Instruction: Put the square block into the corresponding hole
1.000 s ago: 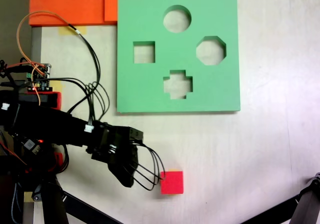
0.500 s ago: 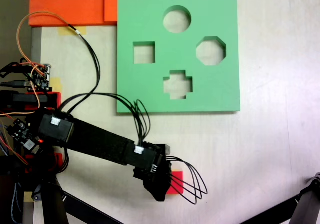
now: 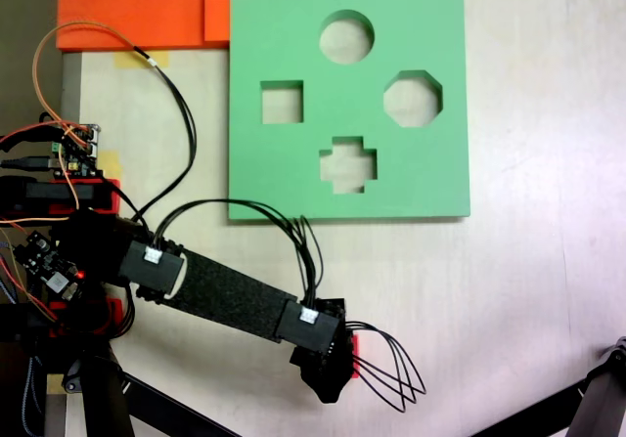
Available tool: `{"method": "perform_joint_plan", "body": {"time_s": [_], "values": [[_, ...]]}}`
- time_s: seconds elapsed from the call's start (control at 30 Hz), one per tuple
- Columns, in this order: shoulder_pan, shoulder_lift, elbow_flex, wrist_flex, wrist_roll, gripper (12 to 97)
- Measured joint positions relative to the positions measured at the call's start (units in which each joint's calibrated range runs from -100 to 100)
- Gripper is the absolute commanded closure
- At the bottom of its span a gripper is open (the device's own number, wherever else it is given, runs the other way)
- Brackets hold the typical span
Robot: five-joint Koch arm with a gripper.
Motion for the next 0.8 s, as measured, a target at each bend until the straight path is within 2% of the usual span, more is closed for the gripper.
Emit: {"method": "perform_joint_plan", "body": {"time_s": [0.33,0.43,0.53,0.7,0.8], "values": [[-0.39,4.92,0.78,0.2,0.05,39.2],[-0.39,5.75,1.37,0.69,0.05,48.3],[-0.44,5.75,1.67,0.69,0.05,62.6],[-0.49,5.2,1.08,0.0,-0.05,71.3],[-0.68,4.51,-1.08,-0.29,0.0,82.3]]}}
